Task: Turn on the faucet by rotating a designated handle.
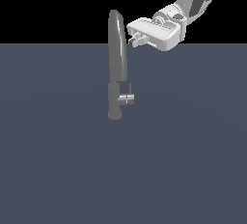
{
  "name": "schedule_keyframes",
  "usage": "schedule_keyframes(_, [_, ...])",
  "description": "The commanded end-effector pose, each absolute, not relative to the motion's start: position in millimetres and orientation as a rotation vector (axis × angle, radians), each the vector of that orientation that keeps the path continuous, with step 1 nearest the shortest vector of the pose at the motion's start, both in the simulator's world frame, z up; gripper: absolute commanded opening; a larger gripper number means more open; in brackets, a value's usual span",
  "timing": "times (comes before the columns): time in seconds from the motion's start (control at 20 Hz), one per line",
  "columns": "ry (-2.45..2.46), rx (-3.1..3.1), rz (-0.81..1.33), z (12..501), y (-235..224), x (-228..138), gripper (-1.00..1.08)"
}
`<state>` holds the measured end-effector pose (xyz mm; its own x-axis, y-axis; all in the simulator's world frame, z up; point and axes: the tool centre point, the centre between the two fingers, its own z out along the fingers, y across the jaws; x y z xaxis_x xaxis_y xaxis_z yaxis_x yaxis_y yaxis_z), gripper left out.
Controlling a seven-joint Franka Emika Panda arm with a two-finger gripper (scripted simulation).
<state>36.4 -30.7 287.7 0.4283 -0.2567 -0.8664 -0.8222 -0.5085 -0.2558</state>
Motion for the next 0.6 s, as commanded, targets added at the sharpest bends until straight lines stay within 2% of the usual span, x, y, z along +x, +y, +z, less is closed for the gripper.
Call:
schedule_keyframes(0.0, [0.939,-1.913,1.086,271,-32,45,-1.00])
schedule_keyframes(0.55, [1.065,-1.550,1.243,189,-29,75,-1.00])
